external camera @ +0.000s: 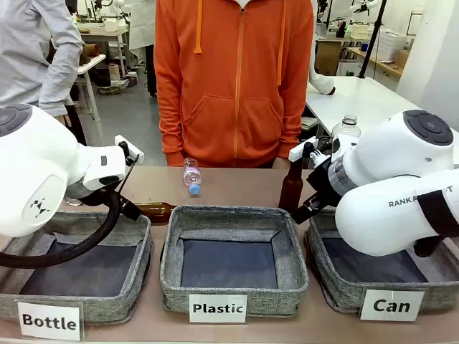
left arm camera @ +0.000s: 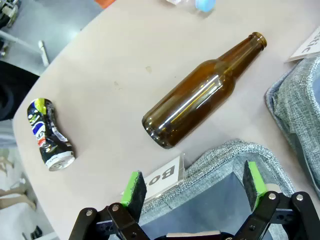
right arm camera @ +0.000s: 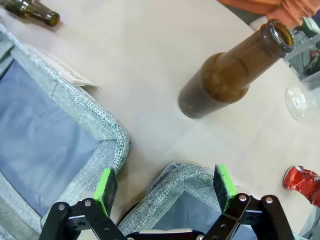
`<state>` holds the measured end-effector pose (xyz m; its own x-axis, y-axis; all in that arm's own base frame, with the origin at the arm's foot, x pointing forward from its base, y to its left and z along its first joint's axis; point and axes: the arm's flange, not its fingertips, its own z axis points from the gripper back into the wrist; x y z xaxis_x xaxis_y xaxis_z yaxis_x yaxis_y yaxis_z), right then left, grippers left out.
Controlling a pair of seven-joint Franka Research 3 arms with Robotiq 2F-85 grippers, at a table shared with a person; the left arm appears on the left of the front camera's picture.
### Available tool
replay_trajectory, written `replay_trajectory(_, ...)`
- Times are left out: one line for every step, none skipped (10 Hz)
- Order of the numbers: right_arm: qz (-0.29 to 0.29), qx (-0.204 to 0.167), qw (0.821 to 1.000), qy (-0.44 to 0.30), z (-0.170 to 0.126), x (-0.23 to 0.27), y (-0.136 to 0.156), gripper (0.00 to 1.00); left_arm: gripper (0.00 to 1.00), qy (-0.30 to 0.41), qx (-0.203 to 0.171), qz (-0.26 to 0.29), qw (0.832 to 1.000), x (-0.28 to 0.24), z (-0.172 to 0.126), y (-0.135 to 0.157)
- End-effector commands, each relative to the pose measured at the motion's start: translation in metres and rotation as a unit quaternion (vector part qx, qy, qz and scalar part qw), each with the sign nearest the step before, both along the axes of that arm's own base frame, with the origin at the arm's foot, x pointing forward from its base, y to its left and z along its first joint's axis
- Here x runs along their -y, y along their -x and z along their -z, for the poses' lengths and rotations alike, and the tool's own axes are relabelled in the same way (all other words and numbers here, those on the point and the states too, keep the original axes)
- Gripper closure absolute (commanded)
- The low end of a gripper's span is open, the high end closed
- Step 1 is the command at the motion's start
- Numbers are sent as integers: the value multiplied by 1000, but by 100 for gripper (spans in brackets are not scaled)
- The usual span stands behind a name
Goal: Sort the can waste into the basket.
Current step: Pick up the can waste from the table and place it in the right Fabric basket.
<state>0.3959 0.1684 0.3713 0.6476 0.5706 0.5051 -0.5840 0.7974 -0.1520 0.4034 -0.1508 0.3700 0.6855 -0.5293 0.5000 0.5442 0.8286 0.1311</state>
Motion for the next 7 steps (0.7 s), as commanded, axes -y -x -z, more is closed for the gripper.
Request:
replay_trajectory(0, 0, 1000, 0, 0, 0, 0, 0, 0, 0, 0, 0, 1000, 0, 0, 0)
replay_trajectory(0, 0, 1000, 0, 0, 0, 0, 0, 0, 0, 0, 0, 1000, 0, 0, 0)
replay_trajectory(0, 0, 1000, 0, 0, 0, 0, 0, 0, 0, 0, 0, 1000, 0, 0, 0)
replay_trajectory(0, 0, 1000, 0, 0, 0, 0, 0, 0, 0, 0, 0, 1000, 0, 0, 0)
replay_trajectory(0, 0, 1000, 0, 0, 0, 0, 0, 0, 0, 0, 0, 1000, 0, 0, 0)
replay_trajectory(0, 0, 1000, 0, 0, 0, 0, 0, 0, 0, 0, 0, 1000, 0, 0, 0)
replay_trajectory(0, 0, 1000, 0, 0, 0, 0, 0, 0, 0, 0, 0, 1000, 0, 0, 0)
